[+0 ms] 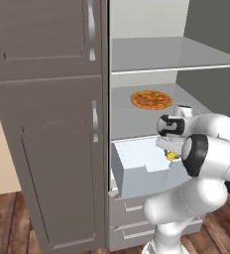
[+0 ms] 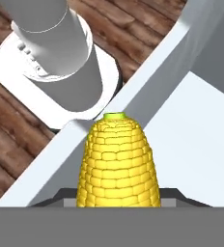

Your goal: Place the corn and lime inside the fridge drawer. Close the drawer after placing the vegetables.

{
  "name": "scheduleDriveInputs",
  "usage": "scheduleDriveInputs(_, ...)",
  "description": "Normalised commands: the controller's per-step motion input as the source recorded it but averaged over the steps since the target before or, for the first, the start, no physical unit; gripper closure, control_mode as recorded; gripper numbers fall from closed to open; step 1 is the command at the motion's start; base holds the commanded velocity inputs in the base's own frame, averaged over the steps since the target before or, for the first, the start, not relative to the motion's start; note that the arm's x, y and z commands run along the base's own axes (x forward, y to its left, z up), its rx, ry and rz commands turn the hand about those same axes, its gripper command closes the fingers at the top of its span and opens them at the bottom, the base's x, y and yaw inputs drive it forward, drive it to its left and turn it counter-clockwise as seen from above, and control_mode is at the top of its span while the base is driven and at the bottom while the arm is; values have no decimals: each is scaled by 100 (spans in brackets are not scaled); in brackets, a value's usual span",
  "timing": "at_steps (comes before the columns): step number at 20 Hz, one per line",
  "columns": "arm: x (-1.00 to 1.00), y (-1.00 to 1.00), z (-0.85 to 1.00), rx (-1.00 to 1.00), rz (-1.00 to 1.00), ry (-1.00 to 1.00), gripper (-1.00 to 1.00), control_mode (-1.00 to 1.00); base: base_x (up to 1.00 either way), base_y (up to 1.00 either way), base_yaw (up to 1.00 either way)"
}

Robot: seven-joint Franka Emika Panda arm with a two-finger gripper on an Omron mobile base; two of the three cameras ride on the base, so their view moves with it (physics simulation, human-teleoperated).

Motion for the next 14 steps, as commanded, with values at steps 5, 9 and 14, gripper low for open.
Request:
scheduleDriveInputs(5,19,23,23,-12,36,9,100,-100,0,0,0)
scheduleDriveInputs(9,52,25,-21,-10,41,9,100,-100,0,0,0)
scheduleDriveInputs(14,10,11,-25,-2,38,0,100,-100,0,0,0)
